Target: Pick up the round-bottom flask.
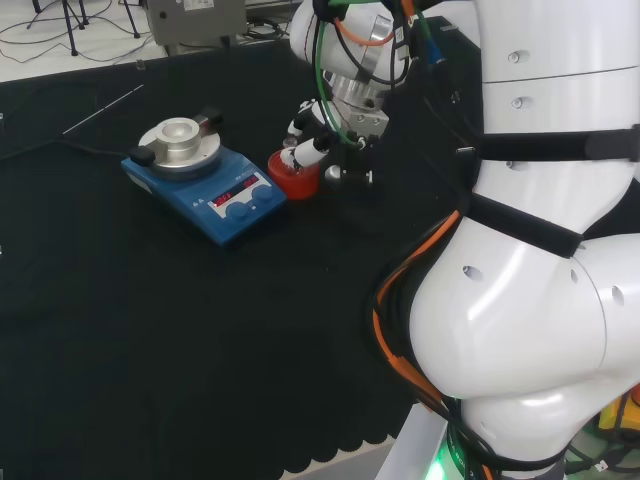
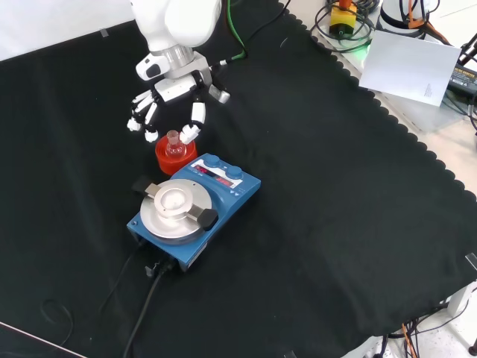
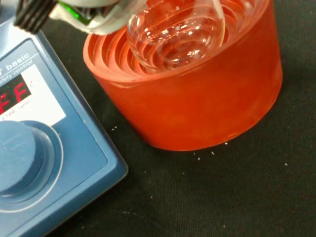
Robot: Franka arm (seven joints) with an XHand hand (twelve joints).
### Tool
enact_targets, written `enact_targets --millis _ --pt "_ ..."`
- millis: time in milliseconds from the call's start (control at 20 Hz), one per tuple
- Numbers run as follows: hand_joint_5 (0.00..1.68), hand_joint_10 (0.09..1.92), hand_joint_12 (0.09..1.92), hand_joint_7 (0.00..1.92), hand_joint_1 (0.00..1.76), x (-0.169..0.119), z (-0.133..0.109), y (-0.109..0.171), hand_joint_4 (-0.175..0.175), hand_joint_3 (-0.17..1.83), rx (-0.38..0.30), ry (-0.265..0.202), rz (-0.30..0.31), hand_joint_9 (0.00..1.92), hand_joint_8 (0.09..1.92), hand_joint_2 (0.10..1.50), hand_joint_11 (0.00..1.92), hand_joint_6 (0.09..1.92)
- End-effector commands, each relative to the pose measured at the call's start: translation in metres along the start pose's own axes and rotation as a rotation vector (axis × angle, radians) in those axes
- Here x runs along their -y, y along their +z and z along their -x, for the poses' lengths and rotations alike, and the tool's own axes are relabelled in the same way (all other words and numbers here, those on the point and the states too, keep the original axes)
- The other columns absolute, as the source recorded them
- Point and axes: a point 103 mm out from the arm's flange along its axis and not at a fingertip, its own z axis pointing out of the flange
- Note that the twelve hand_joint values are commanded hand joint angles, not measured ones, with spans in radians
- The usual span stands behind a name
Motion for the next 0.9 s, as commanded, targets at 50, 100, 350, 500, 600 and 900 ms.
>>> enact_targets --millis 50,100,350,500,600,900 --pt "0.68 0.67 1.23 0.18 0.91 0.0004 0.0036 -0.0011 0.035 0.68 -0.012 -0.003 0.007 0.3 0.56 0.56 0.0 0.53" --pt "0.69 0.67 1.23 0.18 0.91 0.0003 0.0038 -0.0009 0.035 0.68 -0.012 -0.003 0.007 0.3 0.56 0.56 0.0 0.53" --pt "0.72 0.67 1.24 0.19 0.91 0.0003 0.0032 0.0002 0.041 0.68 -0.011 -0.008 0.012 0.31 0.56 0.57 0.0 0.6" --pt "0.74 0.67 1.25 0.19 0.91 0.0002 0.0028 0.0007 0.044 0.68 -0.008 -0.009 0.017 0.32 0.56 0.57 0.0 0.62" --pt "0.76 0.67 1.25 0.2 0.91 0.0004 0.0012 0.0019 0.046 0.68 -0.002 -0.007 0.014 0.32 0.56 0.58 0.0 0.63" --pt "0.78 0.66 1.27 0.21 0.91 -0.0009 0.0002 0.0027 0.046 0.68 -0.001 -0.008 0.014 0.33 0.57 0.58 0.0 0.65"
